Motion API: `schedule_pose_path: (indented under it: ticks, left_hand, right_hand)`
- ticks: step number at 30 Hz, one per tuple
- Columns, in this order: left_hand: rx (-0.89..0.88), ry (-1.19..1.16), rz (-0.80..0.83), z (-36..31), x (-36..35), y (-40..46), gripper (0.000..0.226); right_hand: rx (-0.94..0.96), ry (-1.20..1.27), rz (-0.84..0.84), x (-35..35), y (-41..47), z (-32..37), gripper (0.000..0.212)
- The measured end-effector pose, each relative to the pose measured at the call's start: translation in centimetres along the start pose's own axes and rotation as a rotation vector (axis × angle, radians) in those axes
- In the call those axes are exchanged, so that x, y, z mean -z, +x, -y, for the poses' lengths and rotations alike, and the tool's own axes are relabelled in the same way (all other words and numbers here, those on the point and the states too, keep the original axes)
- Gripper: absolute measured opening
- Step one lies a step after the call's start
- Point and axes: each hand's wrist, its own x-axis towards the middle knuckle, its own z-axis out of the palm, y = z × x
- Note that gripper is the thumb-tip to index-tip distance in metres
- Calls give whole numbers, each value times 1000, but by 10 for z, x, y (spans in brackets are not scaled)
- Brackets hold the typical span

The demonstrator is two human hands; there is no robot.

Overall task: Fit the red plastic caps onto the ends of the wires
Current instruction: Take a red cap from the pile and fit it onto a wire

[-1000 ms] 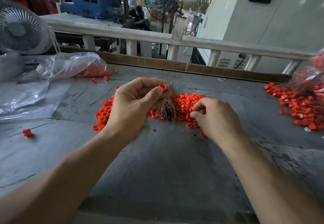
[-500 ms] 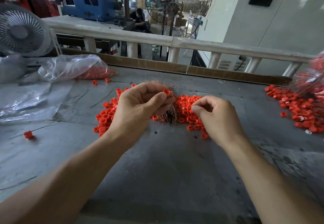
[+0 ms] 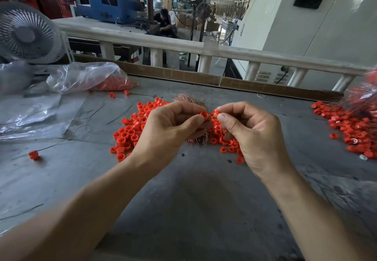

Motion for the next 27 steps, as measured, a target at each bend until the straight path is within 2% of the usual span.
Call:
schedule_pose_path:
  ticks: [4,15,22,27]
  left_hand:
    - [-3,36,21,-1,0,-2,18]
    - [-14,75,77,0,1,-2,18]
    - [-10,79,80,0,1,-2,18]
    - [-9,90,80,-1,1,-3,19]
  right_hand:
    - [44,-57,-9,-4,-3,4,8]
    - [326,-354,43,-7,-4,11,8]
    - [416,-379,73,-3,0,10,7]
    - [402,-387,73,-3,1,9,7]
